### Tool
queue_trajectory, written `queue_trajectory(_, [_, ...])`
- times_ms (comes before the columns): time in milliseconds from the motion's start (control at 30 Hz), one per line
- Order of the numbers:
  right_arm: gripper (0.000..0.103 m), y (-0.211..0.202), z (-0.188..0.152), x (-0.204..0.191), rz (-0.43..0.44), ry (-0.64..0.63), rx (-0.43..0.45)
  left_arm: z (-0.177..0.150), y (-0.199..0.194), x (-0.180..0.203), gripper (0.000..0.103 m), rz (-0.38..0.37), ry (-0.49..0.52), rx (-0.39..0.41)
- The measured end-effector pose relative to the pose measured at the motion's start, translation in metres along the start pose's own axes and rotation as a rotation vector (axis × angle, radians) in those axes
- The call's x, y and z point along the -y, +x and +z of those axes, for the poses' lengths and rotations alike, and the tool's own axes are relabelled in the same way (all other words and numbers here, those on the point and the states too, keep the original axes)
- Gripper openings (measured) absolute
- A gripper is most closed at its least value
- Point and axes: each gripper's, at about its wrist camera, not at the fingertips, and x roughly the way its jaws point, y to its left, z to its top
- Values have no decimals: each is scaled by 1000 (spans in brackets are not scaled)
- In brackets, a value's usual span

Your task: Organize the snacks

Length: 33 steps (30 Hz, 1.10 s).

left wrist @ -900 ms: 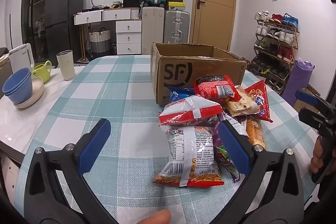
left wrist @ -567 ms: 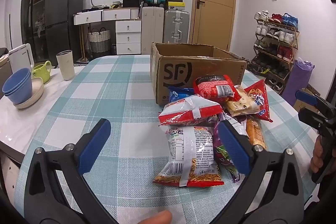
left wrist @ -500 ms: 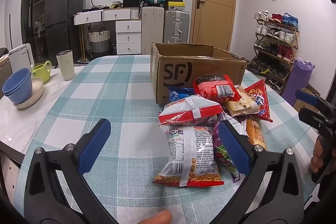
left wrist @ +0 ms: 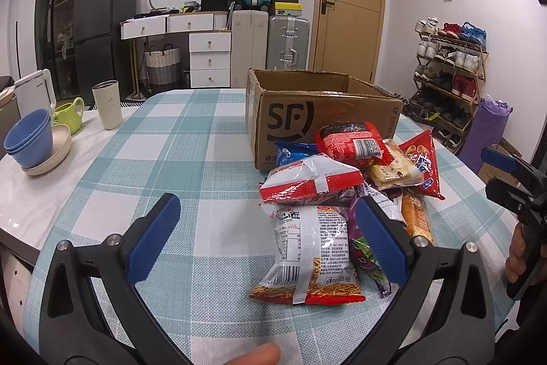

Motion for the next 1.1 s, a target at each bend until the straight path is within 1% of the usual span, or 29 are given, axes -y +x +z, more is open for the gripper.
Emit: queue_trajectory(1100, [103, 1, -2, -1, 1, -3, -5, 0, 0, 0, 102, -2, -4, -4])
